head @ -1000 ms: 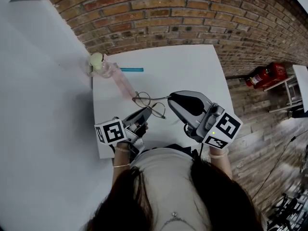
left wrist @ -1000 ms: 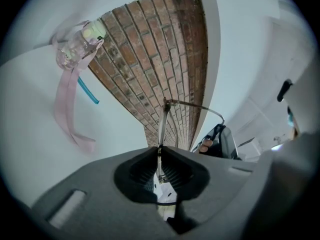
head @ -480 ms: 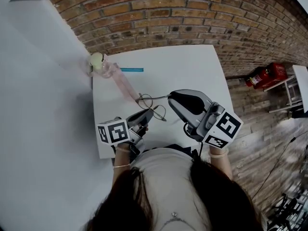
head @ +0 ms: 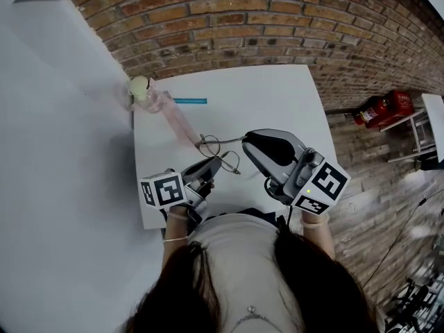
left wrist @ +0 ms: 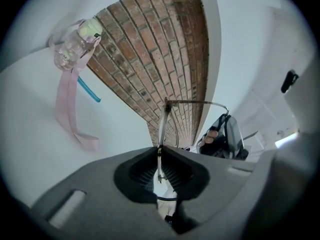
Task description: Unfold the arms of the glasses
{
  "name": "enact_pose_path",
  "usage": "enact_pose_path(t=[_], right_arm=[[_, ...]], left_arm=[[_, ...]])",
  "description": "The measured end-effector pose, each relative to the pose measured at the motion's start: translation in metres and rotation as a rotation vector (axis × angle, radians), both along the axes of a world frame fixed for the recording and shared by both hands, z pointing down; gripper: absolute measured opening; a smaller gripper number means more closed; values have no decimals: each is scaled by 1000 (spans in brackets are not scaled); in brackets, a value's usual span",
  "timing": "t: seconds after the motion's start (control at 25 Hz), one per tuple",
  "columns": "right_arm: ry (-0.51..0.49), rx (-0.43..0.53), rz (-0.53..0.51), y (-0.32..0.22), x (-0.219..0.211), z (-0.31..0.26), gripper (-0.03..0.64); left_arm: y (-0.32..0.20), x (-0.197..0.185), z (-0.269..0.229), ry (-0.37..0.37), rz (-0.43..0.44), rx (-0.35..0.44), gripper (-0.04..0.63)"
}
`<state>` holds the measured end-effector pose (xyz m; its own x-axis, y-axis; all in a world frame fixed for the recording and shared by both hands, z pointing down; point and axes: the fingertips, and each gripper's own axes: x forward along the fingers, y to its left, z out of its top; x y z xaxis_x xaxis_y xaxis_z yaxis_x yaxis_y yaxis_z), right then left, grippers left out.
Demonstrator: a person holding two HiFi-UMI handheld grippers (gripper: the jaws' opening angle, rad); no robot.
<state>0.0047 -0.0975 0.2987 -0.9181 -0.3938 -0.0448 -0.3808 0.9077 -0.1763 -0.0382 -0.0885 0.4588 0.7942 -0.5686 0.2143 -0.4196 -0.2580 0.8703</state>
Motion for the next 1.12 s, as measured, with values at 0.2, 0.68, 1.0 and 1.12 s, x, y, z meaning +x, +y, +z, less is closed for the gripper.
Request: enact_pose_path(t=[0.2,0.68,1.0,1.12], right_arm=[[-10,-3,-5,2,0,-2,43],[-1,-25,3,3,1,6,54],[66,-52,-16,7,-10,29,54],[90,-59,-29,9,-15,37,54]], left_arm=[[0,0,-2,40,-9,-6,21],[-3,-10,-10,109,-57,-2,21],[-3,-8,-12,97,-61,12,21],[-3,-7,-13,76,-59,20,21]])
